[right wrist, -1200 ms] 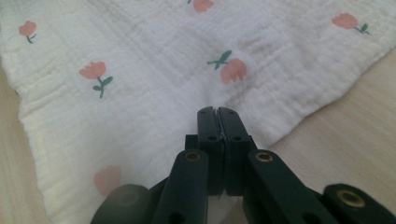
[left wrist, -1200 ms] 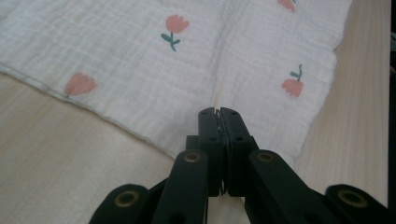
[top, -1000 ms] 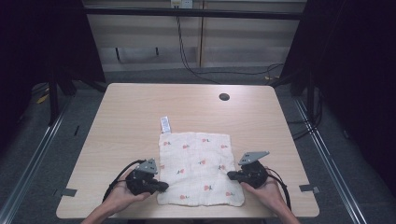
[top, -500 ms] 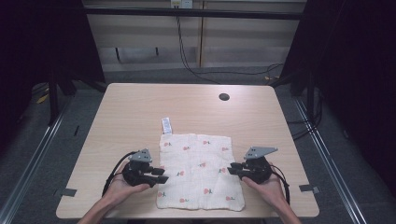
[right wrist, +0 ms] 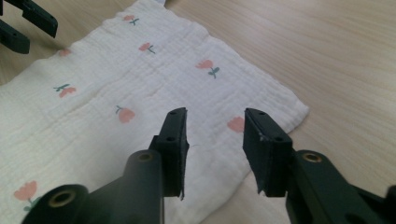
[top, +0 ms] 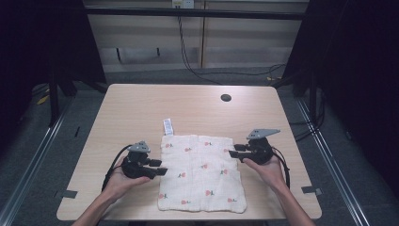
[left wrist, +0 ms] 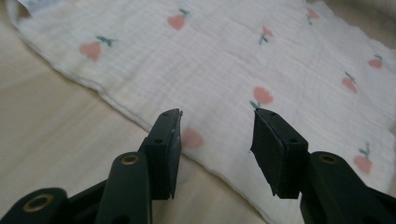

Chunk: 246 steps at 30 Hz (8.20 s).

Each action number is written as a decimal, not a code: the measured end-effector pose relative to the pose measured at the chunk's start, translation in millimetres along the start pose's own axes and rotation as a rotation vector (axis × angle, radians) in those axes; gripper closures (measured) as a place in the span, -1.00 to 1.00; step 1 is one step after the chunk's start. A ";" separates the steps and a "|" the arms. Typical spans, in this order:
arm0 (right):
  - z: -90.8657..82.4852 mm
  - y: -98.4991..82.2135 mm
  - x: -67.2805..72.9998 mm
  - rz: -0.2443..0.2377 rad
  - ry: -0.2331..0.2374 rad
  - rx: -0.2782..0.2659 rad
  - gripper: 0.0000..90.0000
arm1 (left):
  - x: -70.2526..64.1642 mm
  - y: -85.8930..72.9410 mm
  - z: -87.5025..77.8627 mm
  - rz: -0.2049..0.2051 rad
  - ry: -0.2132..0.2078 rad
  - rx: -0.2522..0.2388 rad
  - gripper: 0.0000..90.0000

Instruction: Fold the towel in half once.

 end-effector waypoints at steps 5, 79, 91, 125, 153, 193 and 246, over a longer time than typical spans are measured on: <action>10.0 13.4 -10.8 0.007 -0.004 0.000 0.25 | 13.3 18.1 14.4 0.006 0.028 -0.010 0.25; 43.8 11.5 -38.9 0.060 -0.031 -0.038 0.91 | 81.1 42.5 51.8 -0.022 0.153 -0.030 0.39; 35.5 9.9 -42.8 0.085 -0.025 -0.066 0.92 | 80.7 39.5 48.0 -0.037 0.109 -0.052 0.88; -3.5 39.8 -50.7 0.068 0.008 -0.150 0.94 | 64.9 67.9 0.1 -0.046 0.002 -0.235 0.89; -16.4 51.1 -51.2 0.058 0.005 -0.176 0.95 | 56.3 75.0 -4.8 -0.009 0.002 -0.240 0.90; -39.5 -8.3 -0.4 -0.048 0.052 -0.075 0.94 | 5.8 36.1 -9.9 0.125 0.030 -0.129 0.89; -49.3 -62.6 39.1 -0.052 0.066 0.012 0.57 | -38.4 -23.7 -19.3 0.194 -0.067 -0.042 0.46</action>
Point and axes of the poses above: each handheld gripper's, and its own axes: z roughly forward along the jaws, y roughly out of its top, x roughly to its left, the point moved 2 cm from there along z, roughly forward along the jaws, and after that the axes turned 1 degree about -x, right-handed, at the moved point
